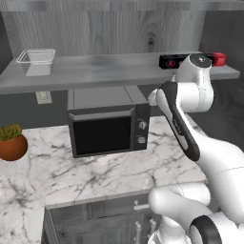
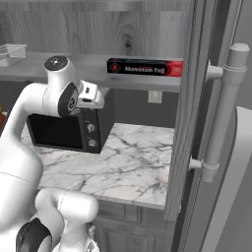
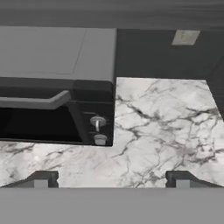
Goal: Retrieve the tupperware and aluminum foil from the cabinet and place them on the dining counter near the plate with lemon wedge and carrot to prepare for storing leftovers.
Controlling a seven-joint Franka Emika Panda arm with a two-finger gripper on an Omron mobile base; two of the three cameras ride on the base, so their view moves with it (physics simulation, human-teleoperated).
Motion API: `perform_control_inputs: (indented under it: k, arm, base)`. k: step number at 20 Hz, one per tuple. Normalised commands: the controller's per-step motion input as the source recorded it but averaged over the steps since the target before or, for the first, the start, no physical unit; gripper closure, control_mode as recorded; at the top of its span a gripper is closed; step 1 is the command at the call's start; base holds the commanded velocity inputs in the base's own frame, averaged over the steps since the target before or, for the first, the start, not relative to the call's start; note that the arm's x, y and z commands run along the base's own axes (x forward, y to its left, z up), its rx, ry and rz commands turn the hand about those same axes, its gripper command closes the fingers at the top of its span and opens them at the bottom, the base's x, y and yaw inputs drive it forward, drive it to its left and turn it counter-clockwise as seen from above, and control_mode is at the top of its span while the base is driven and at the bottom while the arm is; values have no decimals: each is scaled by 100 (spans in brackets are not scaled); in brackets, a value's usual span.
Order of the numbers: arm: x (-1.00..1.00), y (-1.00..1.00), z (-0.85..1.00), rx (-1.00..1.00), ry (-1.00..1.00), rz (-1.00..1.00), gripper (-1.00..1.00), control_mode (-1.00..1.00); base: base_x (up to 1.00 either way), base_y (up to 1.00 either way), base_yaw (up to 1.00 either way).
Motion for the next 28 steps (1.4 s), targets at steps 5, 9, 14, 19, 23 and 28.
perform_control_inputs:
  k: [5, 9, 14, 19, 23, 28]
  arm:
    - [7, 0, 68, 1, -45, -7, -100, -100]
    - [11, 0, 71, 0, -30, -11, -100, -100]
    - [28, 0, 59, 0, -6, -17, -100, -100]
    - [35, 0, 23, 3, 4, -17, -100, -100]
    - [34, -1, 6, 7, 4, -14, -100, -100]
    - [24, -12, 0, 8, 0, -13, -100, -100]
  base:
    - [0, 0, 0]
    - [0, 0, 0]
    - [0, 0, 0]
    - [0, 0, 0]
    - [0, 0, 0]
    - [0, 0, 0]
